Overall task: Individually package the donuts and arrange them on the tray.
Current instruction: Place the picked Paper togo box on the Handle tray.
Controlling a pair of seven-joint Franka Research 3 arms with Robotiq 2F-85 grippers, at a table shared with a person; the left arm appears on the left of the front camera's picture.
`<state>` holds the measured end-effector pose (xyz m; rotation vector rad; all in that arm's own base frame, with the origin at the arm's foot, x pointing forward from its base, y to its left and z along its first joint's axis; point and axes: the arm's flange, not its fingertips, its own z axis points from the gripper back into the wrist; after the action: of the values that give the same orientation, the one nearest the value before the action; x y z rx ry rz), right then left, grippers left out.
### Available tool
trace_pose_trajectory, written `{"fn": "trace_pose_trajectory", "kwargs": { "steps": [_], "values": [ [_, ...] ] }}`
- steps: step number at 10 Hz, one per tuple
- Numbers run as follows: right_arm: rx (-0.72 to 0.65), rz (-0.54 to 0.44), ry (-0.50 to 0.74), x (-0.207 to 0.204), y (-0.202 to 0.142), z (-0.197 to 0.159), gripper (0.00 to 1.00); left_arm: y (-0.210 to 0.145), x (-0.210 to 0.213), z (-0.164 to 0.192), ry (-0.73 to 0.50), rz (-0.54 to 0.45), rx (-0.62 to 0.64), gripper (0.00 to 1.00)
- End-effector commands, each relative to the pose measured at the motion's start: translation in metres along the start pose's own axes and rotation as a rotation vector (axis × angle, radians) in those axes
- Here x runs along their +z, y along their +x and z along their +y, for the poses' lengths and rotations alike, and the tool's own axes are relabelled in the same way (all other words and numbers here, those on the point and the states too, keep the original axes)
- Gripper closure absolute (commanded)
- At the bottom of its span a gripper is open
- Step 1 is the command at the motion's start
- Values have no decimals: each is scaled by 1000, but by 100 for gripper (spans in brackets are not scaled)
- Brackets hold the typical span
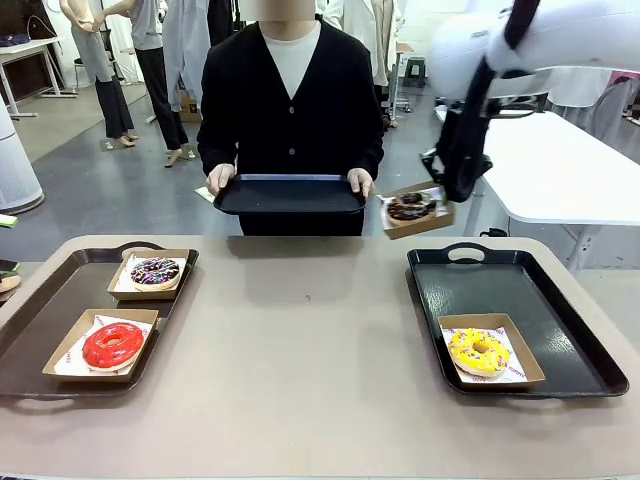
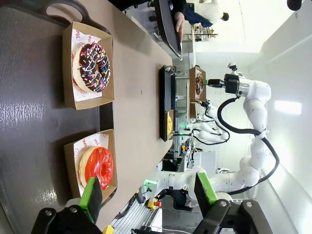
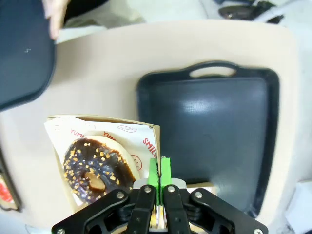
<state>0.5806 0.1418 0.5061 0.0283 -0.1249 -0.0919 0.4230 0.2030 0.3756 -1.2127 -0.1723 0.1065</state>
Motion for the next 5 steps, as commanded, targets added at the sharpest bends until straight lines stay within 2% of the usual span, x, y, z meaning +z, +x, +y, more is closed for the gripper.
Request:
{"fn": "trace_pose_trajectory", "kwargs": {
  "steps": [1, 3, 5],
  "values": [
    [20, -40, -3, -17, -1, -41, 98, -1, 1, -3, -4, 0, 12, 0],
    [41, -56, 17, -29, 6, -70, 98, -1, 1, -3, -4, 0, 12, 0],
    [113, -66, 20, -53, 9, -82, 98, -1, 1, -3, -4, 0, 12, 0]
  ]
}}
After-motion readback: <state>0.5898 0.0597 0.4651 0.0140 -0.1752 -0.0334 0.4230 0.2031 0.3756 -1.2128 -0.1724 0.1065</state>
